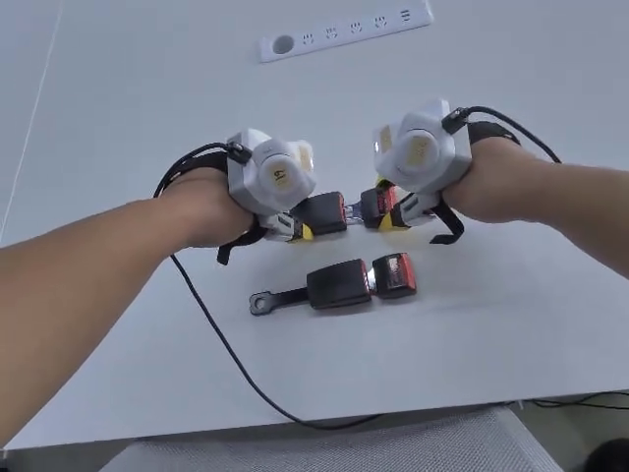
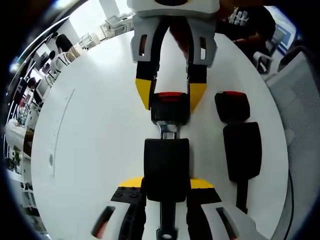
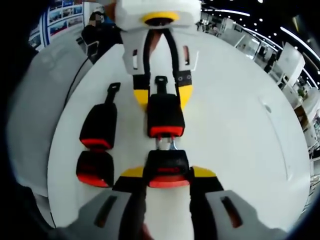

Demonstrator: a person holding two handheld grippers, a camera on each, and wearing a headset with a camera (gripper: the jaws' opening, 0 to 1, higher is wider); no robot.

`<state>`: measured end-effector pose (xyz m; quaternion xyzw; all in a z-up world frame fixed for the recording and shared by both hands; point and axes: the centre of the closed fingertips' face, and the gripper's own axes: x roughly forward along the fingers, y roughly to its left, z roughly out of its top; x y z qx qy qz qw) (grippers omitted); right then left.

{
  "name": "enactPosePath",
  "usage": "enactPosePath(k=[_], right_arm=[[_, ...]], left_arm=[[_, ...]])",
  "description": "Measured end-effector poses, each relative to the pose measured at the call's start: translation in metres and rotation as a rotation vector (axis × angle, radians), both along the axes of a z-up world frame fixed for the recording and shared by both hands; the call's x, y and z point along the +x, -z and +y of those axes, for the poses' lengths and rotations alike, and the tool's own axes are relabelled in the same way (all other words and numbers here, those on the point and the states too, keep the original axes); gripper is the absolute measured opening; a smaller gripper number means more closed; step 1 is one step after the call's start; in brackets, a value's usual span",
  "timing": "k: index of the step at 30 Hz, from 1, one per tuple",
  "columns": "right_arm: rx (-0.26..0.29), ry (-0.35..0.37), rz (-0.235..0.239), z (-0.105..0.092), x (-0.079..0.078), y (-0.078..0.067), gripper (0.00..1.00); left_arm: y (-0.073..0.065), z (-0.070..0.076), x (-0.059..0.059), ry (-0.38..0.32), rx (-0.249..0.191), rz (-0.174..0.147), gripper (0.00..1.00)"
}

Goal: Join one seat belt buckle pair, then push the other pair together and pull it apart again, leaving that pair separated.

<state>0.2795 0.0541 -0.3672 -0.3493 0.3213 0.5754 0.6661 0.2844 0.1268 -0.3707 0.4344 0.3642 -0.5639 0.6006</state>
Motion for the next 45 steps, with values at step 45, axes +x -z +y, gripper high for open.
enactPosePath(k=[45], right_arm=[[0.025, -0.023, -0.003, 0.000, -0.003, -0.004, 0.30]], left_arm=[[0.003, 0.001, 0.002, -0.010, -0.032, 0.031, 0.31]])
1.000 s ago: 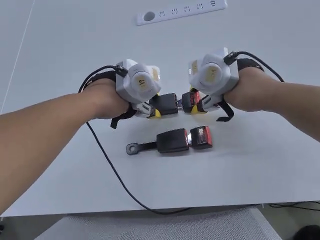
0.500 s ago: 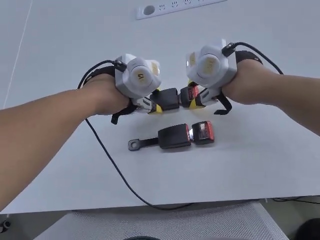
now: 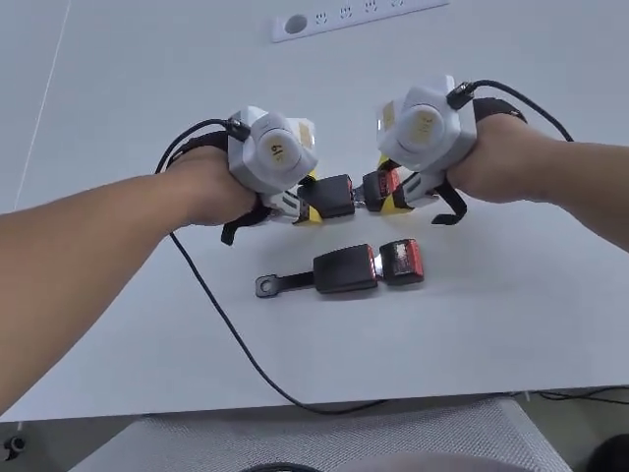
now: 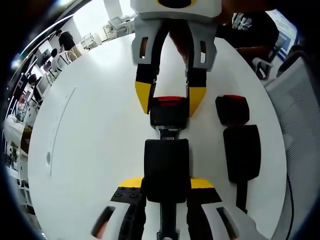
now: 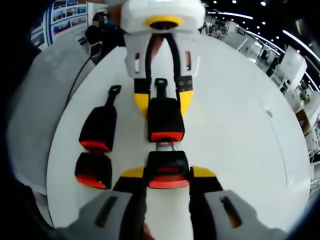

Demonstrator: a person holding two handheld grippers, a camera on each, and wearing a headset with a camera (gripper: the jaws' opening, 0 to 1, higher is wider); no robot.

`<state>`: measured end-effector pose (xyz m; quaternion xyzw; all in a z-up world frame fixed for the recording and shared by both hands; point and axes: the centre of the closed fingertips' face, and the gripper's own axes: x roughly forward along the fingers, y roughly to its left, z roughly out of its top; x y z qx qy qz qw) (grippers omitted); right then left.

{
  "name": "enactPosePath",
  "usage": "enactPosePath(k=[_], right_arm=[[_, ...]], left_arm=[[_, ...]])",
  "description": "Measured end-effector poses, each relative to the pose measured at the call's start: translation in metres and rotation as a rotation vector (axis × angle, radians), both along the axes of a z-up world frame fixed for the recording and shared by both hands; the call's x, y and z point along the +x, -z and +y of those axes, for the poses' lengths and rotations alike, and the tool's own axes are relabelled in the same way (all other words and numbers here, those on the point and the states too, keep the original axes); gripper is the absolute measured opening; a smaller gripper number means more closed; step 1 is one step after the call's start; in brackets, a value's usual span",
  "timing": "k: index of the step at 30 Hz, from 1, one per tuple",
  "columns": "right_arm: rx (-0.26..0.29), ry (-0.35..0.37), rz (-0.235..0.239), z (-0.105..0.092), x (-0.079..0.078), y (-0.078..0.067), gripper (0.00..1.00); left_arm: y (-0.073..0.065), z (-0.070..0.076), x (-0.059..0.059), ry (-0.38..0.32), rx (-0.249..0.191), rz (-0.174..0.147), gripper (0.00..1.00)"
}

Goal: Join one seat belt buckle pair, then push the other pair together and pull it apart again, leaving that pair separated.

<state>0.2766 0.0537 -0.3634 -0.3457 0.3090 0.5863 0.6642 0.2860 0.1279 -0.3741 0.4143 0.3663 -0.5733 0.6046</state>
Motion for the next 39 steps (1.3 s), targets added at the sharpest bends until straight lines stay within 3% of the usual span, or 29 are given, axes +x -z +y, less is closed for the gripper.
enactPosePath(k=[9, 16, 32, 39], right_arm=[[0.026, 0.018, -0.002, -0.005, -0.001, 0.001, 0.32], [0.043, 0.034, 0.005, -0.014, -0.001, 0.001, 0.33], [-0.020, 0.102, 0.009, -0.086, -0.003, 0.007, 0.34], [-0.062, 0.120, 0.007, -0.116, -0.009, 0.007, 0.34]], left_arm=[[-0.001, 0.000, 0.001, -0.016, 0.000, -0.007, 0.31], [0.000, -0.001, 0.003, 0.014, 0.020, -0.007, 0.31], [0.001, -0.002, 0.005, 0.020, 0.011, -0.019, 0.32], [-0.004, -0.006, -0.001, 0.043, 0.014, -0.027, 0.32]])
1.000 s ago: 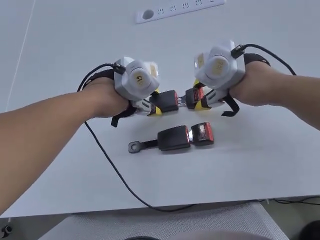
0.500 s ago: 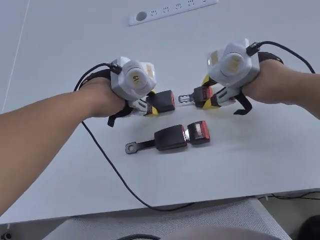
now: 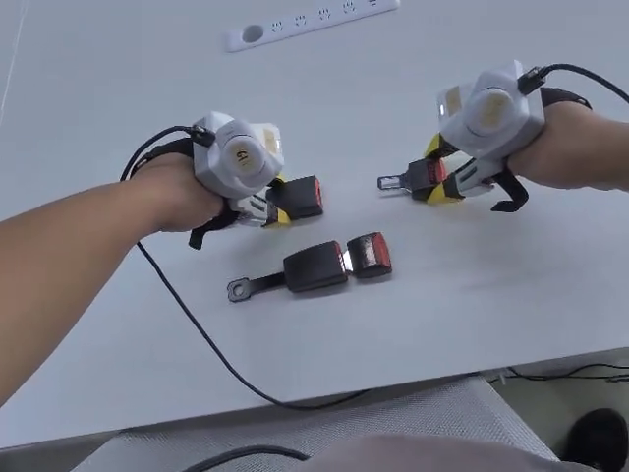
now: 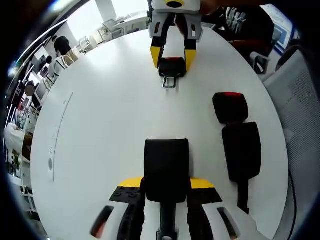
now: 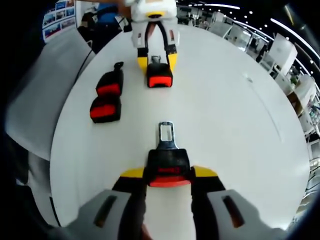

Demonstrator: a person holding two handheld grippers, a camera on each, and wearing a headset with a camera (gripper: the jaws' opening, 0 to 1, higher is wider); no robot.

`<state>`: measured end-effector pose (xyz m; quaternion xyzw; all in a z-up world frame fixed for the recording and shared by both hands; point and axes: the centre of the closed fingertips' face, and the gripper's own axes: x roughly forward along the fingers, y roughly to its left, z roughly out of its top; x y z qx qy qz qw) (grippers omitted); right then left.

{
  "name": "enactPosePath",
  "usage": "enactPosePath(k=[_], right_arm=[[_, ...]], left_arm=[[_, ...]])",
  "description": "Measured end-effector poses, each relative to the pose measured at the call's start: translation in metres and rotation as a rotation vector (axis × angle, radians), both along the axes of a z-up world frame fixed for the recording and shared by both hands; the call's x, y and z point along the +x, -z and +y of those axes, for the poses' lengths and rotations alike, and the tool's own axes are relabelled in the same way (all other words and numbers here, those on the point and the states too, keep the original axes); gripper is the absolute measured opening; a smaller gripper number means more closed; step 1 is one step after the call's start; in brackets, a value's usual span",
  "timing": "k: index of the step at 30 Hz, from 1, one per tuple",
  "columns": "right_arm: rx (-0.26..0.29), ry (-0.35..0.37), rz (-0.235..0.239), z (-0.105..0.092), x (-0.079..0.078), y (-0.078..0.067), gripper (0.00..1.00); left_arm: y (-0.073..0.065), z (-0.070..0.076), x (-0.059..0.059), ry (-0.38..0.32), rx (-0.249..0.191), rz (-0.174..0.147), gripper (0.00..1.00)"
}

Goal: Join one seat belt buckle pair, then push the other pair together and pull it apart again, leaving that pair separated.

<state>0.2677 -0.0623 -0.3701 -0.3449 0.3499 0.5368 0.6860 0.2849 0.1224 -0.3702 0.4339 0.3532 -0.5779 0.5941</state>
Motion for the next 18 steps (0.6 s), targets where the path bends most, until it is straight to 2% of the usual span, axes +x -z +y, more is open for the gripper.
enactPosePath(k=[7, 9, 10, 12, 15, 18], right_arm=[[-0.039, 0.018, 0.015, -0.027, -0.005, -0.001, 0.35], [-0.055, 0.014, 0.011, -0.031, -0.006, -0.001, 0.35], [-0.059, 0.015, 0.013, -0.033, -0.006, -0.001, 0.35], [-0.064, 0.014, 0.014, -0.034, -0.007, -0.001, 0.36], [-0.073, 0.011, 0.018, -0.033, -0.007, -0.001, 0.36], [-0.096, 0.002, 0.011, -0.032, -0.007, -0.001, 0.38]], left_arm=[[-0.003, 0.000, -0.003, -0.015, 0.000, -0.004, 0.32], [-0.004, -0.001, -0.005, -0.001, -0.002, -0.019, 0.32], [-0.004, -0.002, -0.005, 0.020, -0.008, -0.038, 0.33], [-0.005, -0.002, -0.006, 0.045, -0.012, -0.056, 0.33], [-0.005, -0.002, -0.007, 0.032, -0.002, -0.055, 0.32], [-0.005, -0.004, -0.007, 0.059, 0.026, -0.066, 0.33]])
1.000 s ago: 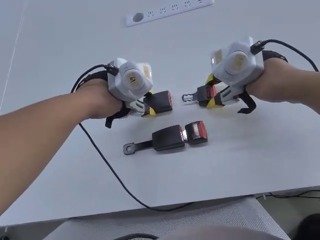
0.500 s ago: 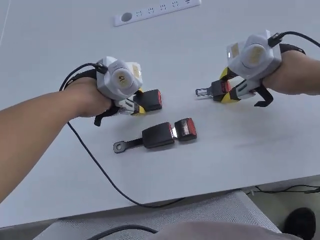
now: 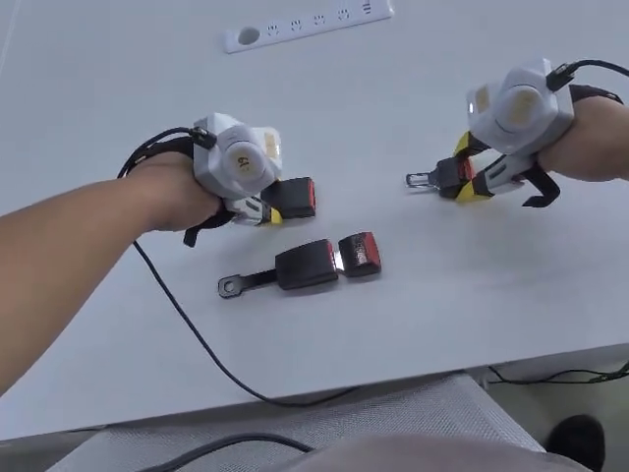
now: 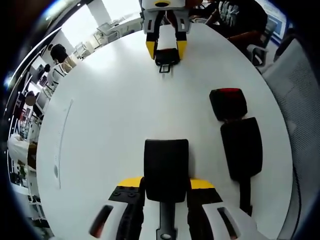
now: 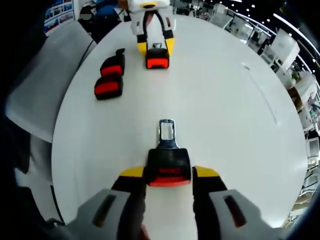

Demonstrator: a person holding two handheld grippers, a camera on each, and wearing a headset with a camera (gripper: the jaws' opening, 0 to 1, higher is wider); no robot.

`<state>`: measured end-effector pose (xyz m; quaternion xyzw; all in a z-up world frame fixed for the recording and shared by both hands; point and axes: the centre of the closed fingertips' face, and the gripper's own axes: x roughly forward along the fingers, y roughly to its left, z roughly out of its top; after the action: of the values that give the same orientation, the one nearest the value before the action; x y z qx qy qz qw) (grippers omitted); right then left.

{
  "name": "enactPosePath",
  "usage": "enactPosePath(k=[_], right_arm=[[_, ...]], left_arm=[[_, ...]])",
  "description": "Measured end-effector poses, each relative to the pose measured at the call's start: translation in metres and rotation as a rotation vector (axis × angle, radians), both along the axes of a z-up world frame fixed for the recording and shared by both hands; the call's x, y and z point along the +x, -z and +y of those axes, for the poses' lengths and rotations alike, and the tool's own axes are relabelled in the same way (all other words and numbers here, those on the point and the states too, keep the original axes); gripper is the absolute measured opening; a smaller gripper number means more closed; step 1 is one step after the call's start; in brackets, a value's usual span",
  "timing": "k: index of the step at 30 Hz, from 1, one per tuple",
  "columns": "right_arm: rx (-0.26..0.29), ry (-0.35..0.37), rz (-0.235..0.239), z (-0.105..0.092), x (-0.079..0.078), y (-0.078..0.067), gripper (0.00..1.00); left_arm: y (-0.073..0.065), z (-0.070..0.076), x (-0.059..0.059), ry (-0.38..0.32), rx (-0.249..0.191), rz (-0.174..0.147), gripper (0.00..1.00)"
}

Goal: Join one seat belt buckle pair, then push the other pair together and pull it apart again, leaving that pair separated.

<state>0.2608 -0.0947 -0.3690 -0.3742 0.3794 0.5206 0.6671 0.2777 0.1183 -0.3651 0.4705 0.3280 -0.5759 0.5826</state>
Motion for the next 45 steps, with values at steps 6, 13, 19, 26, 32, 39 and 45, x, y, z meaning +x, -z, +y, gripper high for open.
enactPosePath(k=[6, 13, 19, 26, 32, 39, 45], right_arm=[[-0.053, 0.011, -0.079, 0.000, 0.009, -0.004, 0.48], [0.031, 0.091, -0.142, 0.003, 0.000, -0.035, 0.57], [0.217, 0.276, -0.040, 0.013, -0.031, -0.051, 0.57], [0.267, 0.327, -0.140, 0.018, -0.051, -0.074, 0.77], [0.264, 0.333, -0.169, 0.016, -0.067, -0.078, 0.89], [0.302, 0.397, -0.158, 0.018, -0.093, -0.081, 0.98], [0.324, 0.441, -0.147, 0.017, -0.105, -0.080, 1.00]], left_arm=[[-0.002, -0.001, 0.004, -0.004, 0.016, -0.029, 0.36], [-0.018, 0.002, 0.000, -0.049, -0.028, -0.079, 0.44], [-0.057, 0.008, -0.003, -0.227, -0.174, -0.107, 0.46], [-0.083, 0.025, -0.035, -0.317, -0.281, -0.125, 0.53], [-0.090, 0.065, -0.066, -0.436, -0.311, -0.156, 0.72], [-0.090, 0.091, -0.093, -0.497, -0.316, -0.155, 0.84], [-0.088, 0.106, -0.103, -0.611, -0.352, -0.143, 0.96]])
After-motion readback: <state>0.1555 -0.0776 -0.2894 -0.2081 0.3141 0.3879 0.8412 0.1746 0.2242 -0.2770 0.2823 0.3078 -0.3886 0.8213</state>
